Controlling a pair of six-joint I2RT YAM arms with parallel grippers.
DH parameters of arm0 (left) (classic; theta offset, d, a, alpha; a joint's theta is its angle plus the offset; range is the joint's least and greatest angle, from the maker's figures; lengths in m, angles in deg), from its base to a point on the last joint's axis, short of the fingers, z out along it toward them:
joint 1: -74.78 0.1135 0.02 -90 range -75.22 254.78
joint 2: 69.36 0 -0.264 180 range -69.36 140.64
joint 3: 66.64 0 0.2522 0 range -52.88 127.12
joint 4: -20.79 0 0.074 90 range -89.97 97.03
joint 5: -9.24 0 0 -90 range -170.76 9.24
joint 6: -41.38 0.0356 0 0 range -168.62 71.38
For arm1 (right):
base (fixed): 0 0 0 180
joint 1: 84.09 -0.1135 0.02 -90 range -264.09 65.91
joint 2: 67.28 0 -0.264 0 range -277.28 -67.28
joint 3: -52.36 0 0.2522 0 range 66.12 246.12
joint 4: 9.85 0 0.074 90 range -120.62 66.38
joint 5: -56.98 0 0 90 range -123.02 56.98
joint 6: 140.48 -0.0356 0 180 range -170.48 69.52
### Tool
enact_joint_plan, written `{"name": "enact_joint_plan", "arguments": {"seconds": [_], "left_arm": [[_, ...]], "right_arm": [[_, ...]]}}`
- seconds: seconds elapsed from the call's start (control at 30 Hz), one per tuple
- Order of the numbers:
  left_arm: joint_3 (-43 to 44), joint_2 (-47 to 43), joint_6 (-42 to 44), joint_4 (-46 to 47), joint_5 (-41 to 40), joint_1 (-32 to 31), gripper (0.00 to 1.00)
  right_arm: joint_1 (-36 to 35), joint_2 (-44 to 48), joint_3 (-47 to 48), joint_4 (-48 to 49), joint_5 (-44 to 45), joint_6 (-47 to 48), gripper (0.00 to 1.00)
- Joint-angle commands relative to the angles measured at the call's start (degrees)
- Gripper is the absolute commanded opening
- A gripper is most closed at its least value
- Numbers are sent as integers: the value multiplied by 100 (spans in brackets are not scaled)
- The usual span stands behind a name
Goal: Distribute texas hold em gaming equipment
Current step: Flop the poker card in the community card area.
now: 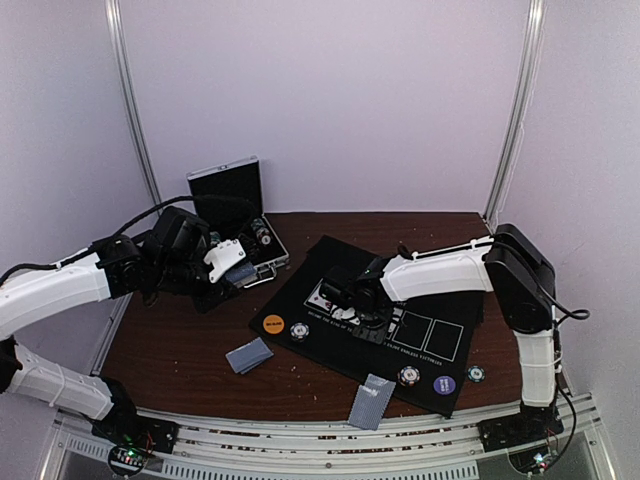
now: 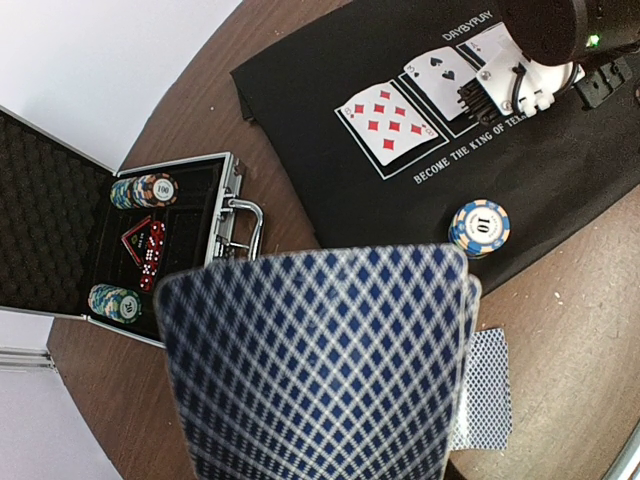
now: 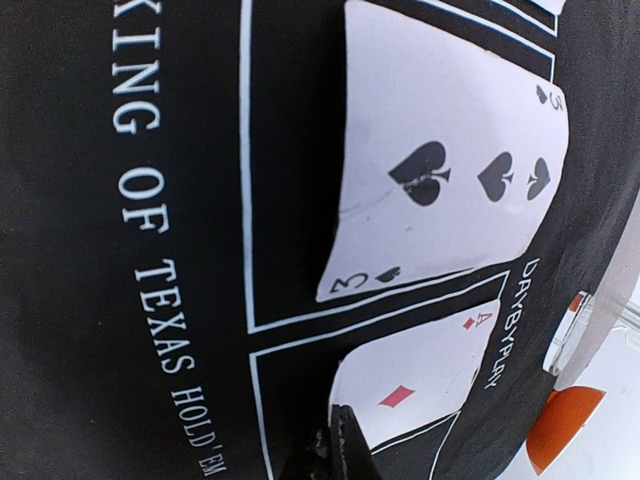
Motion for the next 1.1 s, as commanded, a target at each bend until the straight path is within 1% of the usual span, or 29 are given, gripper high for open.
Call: {"name": "enact_joint_plan", "arguments": {"seconds": [0.0,0.1,0.4,0.5,0.6,0.67,0.73,0.83,0.87,0.93,1.0,1.07], "left_arm": [[11,-117,26,312,-29,-2,36],[21,-107,33,311,-35,-2,37],[15,-108,28,313,-48,-2,37],[15,-106,32,312,-44,-3,37],[17,-106,27,313,-48,-3,37],[20,-106,33,313,-35,-2,37],[34,-106,41,312,-37,-4,37],[49,-93,49,313,-18,-3,37],[55,-89,47,308,-3,-4,37],[70,-89,52,313,25,-2,36],[83,-103,58,312,54,-3,37],[97,-115,64,313,78,-2,37]], "right_arm": [[92,-276,21,-137,-168,-52,5],[72,-239,25,-140,-323,-31,12],[32,-99,41,-187,-706,49,22],[3,33,49,-191,-938,106,28],[6,347,105,-117,-1346,98,37],[19,685,131,78,-1616,73,48],[120,1074,112,423,-1908,-49,64],[436,1650,60,1115,-2772,-502,98],[591,1827,15,1436,-3273,-720,100],[869,2124,-244,2386,-4386,-1327,100],[1045,2279,-570,3614,-5425,-2150,100],[1089,2143,-691,4744,-6218,-3141,100]]}}
